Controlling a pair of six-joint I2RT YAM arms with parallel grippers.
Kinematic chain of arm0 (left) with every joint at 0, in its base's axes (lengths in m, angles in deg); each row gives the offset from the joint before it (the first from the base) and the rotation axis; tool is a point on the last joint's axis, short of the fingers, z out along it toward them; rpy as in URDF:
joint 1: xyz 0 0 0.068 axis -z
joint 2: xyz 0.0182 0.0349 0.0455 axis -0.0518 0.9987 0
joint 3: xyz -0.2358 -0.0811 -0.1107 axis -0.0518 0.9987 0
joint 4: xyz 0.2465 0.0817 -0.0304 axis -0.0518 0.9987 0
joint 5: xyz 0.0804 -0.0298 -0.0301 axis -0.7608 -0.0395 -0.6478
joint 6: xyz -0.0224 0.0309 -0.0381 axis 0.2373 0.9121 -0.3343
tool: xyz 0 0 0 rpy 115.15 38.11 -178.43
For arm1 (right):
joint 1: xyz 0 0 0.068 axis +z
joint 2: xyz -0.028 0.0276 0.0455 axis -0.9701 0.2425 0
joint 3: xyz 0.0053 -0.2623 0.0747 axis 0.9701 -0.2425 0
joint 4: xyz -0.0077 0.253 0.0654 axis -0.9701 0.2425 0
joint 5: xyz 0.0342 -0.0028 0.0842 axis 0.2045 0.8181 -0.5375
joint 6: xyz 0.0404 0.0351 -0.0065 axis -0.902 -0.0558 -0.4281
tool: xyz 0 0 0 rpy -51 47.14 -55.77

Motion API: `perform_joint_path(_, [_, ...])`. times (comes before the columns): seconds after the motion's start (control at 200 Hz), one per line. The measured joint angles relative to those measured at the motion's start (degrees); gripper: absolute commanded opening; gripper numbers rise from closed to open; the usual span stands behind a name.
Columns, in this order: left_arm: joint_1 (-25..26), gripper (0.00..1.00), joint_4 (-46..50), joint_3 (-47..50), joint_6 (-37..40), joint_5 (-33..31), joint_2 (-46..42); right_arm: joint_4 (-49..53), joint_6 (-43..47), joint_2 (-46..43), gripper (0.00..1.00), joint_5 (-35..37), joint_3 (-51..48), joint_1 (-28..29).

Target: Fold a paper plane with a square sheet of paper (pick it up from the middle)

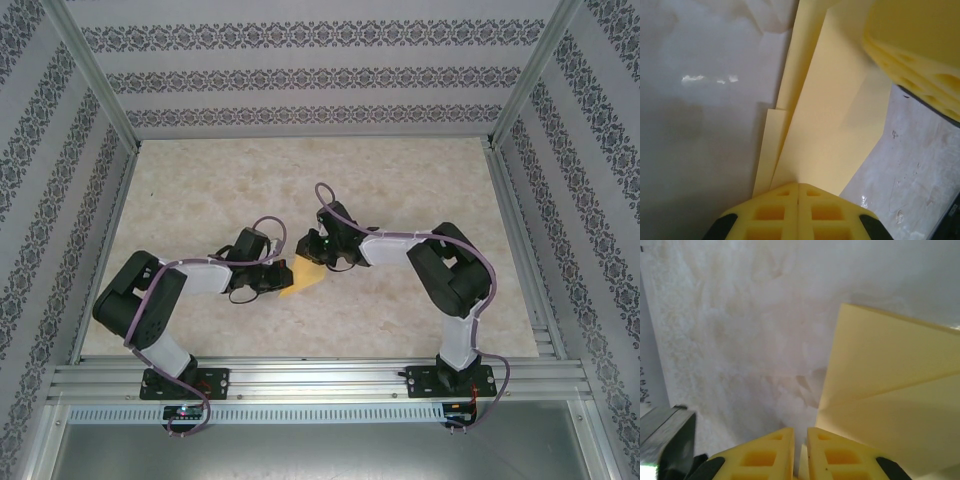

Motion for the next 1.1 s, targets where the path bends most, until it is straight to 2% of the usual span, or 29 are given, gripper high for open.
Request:
perform_joint_path(0.215, [0.7,0.04,0.2,1.9,-1.6,-1.2,-2.2,-3.8,-1.3,2.3,0.12,0.0,-2.1,0.0])
perform_joint_path(0.34, [0.7,0.12,1.8,1.7,-1.4,-1.6,-2.9,-6.1,-1.2,2.5,0.12,-0.4,-3.0,0.0])
perform_joint_path(0.445, [0.7,0.21,7.2,1.0,-0.1,-2.2,-5.7,-7.5,-1.0,2.5,0.12,-1.1,-3.7,0.0])
perform_joint_path(0.58, [0.6,0.17,13.9,-4.7,2.8,-2.0,-7.4,-8.6,-0.5,2.6,0.12,-1.5,-4.1,-0.1])
perform_joint_path(0.754, [0.6,0.09,14.4,-11.3,4.7,2.6,-3.3,-9.2,-0.2,2.7,0.12,-2.1,-4.3,-0.3])
perform_joint_path(0.929, [0.4,0.07,14.0,-11.2,4.7,6.8,3.7,-9.7,-0.1,2.8,0.12,-2.5,-4.4,-0.4])
perform_joint_path(1.099, [-1.1,0.08,13.9,-9.2,5.0,9.1,5.6,-10.1,-0.1,2.9,0.12,-2.6,-4.6,-0.4])
